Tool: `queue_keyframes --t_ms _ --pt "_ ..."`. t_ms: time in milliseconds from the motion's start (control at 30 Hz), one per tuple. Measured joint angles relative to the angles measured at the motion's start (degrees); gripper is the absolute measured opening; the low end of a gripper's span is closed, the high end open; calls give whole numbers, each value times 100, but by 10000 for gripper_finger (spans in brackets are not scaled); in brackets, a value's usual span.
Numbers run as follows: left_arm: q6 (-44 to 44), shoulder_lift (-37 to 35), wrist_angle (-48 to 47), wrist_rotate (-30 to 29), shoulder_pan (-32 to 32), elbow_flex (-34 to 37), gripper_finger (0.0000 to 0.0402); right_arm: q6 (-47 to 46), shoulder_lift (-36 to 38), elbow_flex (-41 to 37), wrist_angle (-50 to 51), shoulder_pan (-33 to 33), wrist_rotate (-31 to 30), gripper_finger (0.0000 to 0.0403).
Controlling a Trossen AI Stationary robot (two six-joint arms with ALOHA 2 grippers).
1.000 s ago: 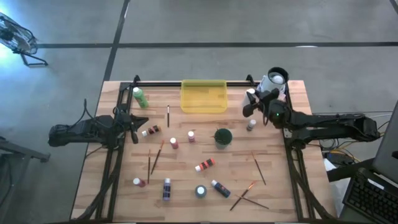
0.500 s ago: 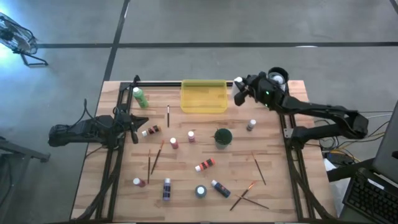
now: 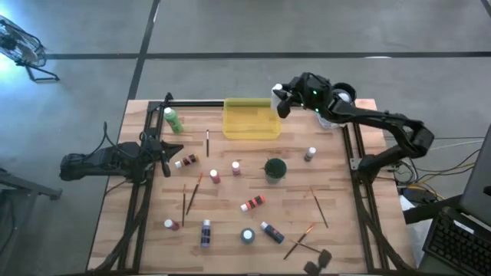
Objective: Pick & Place Paint Supplies
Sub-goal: Put the white paint bottle into the yellow bin
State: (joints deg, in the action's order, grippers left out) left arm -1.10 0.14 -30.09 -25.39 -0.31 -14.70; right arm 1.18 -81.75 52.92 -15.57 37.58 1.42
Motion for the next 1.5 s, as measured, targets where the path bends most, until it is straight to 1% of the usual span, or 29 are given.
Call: queue_keyframes --t_ms 100,233,300,700,1300,1500 --pt "-1 1 2 0 1 0 23 -2 -364 167 -315 137 361 119" --pt "-1 0 1 0 2 0 23 -144 -844 228 -1208 315 973 115" --pt "-2 1 1 -1 1 0 23 -259 -1051 212 -1524 375 1090 115" --pt "-2 2 2 -2 2 0 23 -118 -1652 118 -1726 616 1111 115" --pt "0 2 2 -2 0 0 23 -116 -2206 17 -2107 827 1357 115" --pt "0 2 0 -7 0 0 23 -114 -2284 15 -2148 836 1370 120"
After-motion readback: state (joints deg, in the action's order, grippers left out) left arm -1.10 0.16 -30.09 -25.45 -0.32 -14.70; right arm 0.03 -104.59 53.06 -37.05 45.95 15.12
